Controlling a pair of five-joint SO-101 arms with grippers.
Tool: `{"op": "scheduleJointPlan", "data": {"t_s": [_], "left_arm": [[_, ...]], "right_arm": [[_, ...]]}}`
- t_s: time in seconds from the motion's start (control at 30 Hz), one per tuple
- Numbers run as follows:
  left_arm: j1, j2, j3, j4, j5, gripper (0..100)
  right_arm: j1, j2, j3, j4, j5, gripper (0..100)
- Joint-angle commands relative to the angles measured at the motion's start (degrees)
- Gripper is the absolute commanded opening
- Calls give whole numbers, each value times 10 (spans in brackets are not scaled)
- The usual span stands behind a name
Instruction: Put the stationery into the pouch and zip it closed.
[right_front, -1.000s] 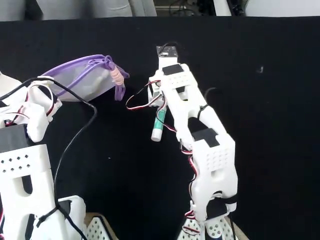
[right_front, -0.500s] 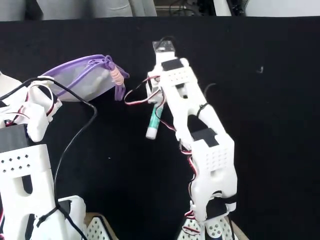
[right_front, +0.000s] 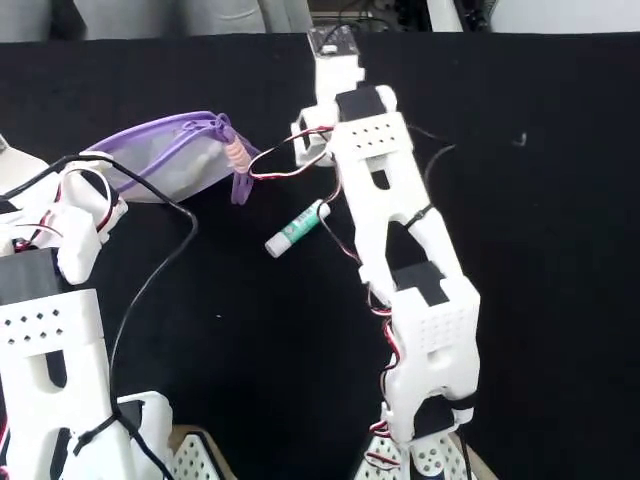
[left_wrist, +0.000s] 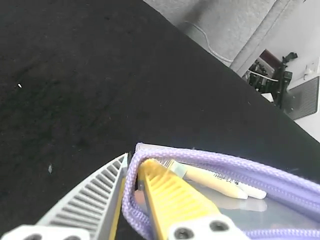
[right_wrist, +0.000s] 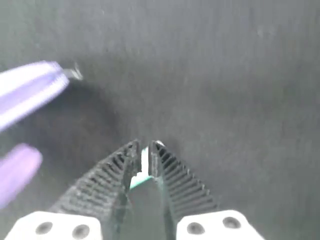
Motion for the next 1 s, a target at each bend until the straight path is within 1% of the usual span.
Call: {"op": "scheduleJointPlan", "data": {"t_s": [0.0,0.13,0.23,0.37,0.6,0.73,0.97], "left_arm": [[9,7,10,0,-4,29],[11,7,10,-1,-4,29],[7,7,10,0,-4,29],[7,7,10,0,-4,29],[7,7,10,0,-4,29],[7,7,10,0,-4,29],[7,7,10,-1,-4,29]], "right_arm": [[11,-46,-25,68,-56,72],[8,-31,-7,73,-96,175],[-11,-13,-2,67,-116,175],[-34,23,-3,63,-164,183],[-58,64,-7,67,-285,250],[-78,64,-8,59,-296,247],[-84,96,19,-18,-297,247]]}}
